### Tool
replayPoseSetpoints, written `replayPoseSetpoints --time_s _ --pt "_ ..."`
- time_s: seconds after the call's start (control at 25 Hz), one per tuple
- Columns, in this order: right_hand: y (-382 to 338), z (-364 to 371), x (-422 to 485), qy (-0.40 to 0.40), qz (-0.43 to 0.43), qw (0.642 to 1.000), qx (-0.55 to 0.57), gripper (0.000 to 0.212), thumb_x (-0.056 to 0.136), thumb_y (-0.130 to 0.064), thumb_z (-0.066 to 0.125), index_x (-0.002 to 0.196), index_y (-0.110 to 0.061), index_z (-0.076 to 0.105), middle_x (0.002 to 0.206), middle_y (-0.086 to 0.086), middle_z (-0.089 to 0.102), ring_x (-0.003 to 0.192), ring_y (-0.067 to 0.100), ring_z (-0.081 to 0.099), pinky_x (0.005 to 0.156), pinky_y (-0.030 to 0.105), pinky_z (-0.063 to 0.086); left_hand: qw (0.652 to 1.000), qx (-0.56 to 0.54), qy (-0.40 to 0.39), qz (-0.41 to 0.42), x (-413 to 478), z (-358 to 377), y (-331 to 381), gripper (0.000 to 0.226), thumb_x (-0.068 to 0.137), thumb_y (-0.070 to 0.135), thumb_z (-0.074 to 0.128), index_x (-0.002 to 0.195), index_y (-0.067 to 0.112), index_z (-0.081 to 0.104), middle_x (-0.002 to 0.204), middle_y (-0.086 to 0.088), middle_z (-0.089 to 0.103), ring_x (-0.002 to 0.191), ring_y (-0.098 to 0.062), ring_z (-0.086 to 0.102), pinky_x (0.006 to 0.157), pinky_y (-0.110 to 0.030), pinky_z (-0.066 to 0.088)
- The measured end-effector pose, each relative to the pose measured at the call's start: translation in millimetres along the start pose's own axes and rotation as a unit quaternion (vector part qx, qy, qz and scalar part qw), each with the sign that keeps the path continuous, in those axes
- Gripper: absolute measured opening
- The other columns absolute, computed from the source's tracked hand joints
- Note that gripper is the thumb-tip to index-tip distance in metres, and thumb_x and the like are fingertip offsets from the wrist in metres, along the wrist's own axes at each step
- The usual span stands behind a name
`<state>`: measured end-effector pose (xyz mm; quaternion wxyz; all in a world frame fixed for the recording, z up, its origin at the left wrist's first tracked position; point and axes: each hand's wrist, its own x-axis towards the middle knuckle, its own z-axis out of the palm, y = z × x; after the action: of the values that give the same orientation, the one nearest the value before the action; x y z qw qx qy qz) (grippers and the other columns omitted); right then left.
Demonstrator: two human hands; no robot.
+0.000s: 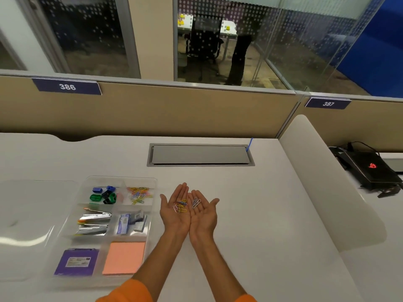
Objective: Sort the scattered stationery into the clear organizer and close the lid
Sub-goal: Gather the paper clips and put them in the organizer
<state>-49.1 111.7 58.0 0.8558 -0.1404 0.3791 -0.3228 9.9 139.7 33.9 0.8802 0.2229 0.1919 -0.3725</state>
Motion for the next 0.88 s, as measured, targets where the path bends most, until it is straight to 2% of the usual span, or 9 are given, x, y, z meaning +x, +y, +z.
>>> replayPoseSetpoints --time_s 0.4,0.48,0.6,0.64,0.72,0.8,0.88 --pt "104.5 79.6 -12.4 0.026 0.066 0.995 -0.069 0.071 0.095 -0.057 0.036 0.117 0.005 0.061 0.120 0.021 0.063 0.108 0.027 0.062 0.096 0.035 0.048 0.997 0.002 0.063 0.039 9.0 -30.4 128.4 0.069 0.094 0.060 0.035 0.118 -0.001 0.057 0.126 -0.018 0.058 0.123 -0.029 0.051 0.112 -0.041 0.034" --pt "120.6 90.9 -10.6 0.043 0.074 0.994 -0.075 0.072 0.094 -0.059 0.038 0.118 0.006 0.060 0.121 0.023 0.062 0.109 0.028 0.062 0.097 0.035 0.048 0.996 0.005 0.085 0.036 14.9 -35.6 145.8 0.070 0.093 0.062 0.037 0.115 -0.001 0.057 0.115 -0.018 0.060 0.114 -0.030 0.054 0.109 -0.042 0.038" --pt "136.9 101.8 -4.3 0.071 0.078 0.992 -0.076 0.073 0.093 -0.060 0.038 0.117 0.006 0.058 0.124 0.023 0.059 0.112 0.030 0.059 0.101 0.037 0.046 0.994 0.016 0.104 0.008 21.2 -36.9 161.2 0.070 0.088 0.069 0.040 0.100 0.003 0.061 0.097 -0.016 0.060 0.091 -0.028 0.059 0.090 -0.040 0.049" --pt "139.9 103.8 -2.1 0.078 0.078 0.991 -0.071 0.073 0.093 -0.061 0.038 0.117 0.005 0.057 0.126 0.023 0.058 0.113 0.031 0.058 0.103 0.039 0.045 0.994 0.022 0.111 -0.002 23.8 -37.7 163.8 0.072 0.087 0.069 0.041 0.103 0.002 0.061 0.100 -0.018 0.061 0.093 -0.029 0.059 0.088 -0.040 0.050" --pt "142.7 106.2 1.2 0.085 0.083 0.991 -0.061 0.075 0.092 -0.062 0.038 0.125 0.005 0.052 0.134 0.023 0.052 0.120 0.033 0.054 0.108 0.042 0.040 0.992 0.027 0.120 -0.012 27.7 -40.4 167.1 0.080 0.087 0.069 0.042 0.124 -0.001 0.054 0.123 -0.021 0.056 0.114 -0.032 0.055 0.100 -0.044 0.045" --pt "143.9 107.0 3.4 0.090 0.089 0.990 -0.058 0.079 0.093 -0.062 0.036 0.135 0.005 0.044 0.143 0.022 0.043 0.129 0.034 0.046 0.111 0.044 0.036 0.991 0.030 0.126 -0.017 30.1 -43.4 169.8 0.090 0.086 0.070 0.042 0.141 -0.002 0.037 0.145 -0.019 0.039 0.133 -0.031 0.040 0.114 -0.045 0.030" --pt "144.7 107.2 2.4 0.091 0.088 0.990 -0.061 0.080 0.094 -0.061 0.034 0.140 0.004 0.039 0.147 0.021 0.038 0.134 0.034 0.041 0.113 0.044 0.033 0.992 0.034 0.123 -0.023 29.9 -47.1 171.6 0.096 0.086 0.071 0.040 0.148 0.000 0.023 0.155 -0.016 0.025 0.142 -0.030 0.026 0.118 -0.045 0.020"
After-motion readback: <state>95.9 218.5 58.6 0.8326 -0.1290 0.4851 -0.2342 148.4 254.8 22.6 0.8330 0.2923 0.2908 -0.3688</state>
